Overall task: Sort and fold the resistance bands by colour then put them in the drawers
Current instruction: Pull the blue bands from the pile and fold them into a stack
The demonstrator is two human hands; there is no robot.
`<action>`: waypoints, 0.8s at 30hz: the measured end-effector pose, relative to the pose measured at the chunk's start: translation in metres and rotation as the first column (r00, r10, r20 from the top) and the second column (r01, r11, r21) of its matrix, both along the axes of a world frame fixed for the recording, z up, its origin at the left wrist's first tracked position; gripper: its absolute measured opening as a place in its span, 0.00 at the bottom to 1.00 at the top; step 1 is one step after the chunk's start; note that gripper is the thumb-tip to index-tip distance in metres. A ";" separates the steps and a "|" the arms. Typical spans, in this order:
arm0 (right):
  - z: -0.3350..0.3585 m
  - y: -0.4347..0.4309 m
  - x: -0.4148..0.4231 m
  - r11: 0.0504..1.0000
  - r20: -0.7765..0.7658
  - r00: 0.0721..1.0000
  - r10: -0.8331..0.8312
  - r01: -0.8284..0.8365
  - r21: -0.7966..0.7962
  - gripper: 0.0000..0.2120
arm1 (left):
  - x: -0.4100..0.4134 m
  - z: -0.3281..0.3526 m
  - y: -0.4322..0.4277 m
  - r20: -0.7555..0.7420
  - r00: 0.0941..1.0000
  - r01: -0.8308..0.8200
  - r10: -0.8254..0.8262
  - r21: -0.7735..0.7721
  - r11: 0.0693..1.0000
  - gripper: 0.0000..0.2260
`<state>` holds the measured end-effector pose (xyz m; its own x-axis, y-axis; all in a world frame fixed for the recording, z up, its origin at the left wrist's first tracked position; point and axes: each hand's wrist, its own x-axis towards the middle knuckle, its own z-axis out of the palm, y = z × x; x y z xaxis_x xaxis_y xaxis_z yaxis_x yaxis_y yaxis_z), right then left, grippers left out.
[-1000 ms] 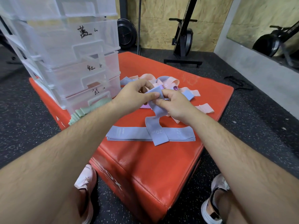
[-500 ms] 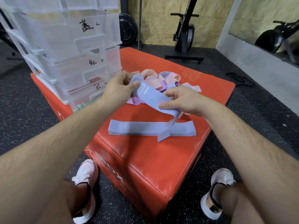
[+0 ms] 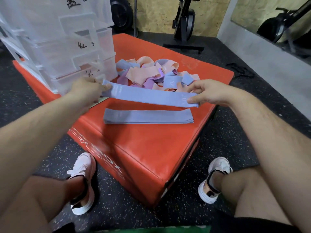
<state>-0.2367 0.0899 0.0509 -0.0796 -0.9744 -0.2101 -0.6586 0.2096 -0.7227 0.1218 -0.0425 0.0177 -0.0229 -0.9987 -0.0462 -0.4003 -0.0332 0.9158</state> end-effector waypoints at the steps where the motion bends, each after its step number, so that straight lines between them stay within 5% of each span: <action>1: -0.004 0.001 -0.002 1.000 0.028 1.000 -0.003 0.003 0.008 0.14 | 0.002 -0.004 0.002 0.047 0.999 0.021 -0.022 0.024 0.999 0.10; 5: -0.015 0.005 -0.003 0.999 -0.005 1.000 -0.027 0.027 0.024 0.17 | 0.000 -0.021 0.015 0.179 0.981 0.074 -0.081 0.047 0.996 0.09; 14: -0.041 0.004 0.011 0.997 -0.243 0.970 0.006 0.013 0.076 0.05 | 0.005 -0.046 0.025 0.373 0.925 0.079 -0.070 -0.010 0.997 0.09; 24: -0.052 0.004 0.012 0.998 -0.309 0.951 0.009 0.013 0.069 0.04 | 0.006 -0.048 0.031 0.526 0.847 0.155 -0.071 -0.116 0.981 0.14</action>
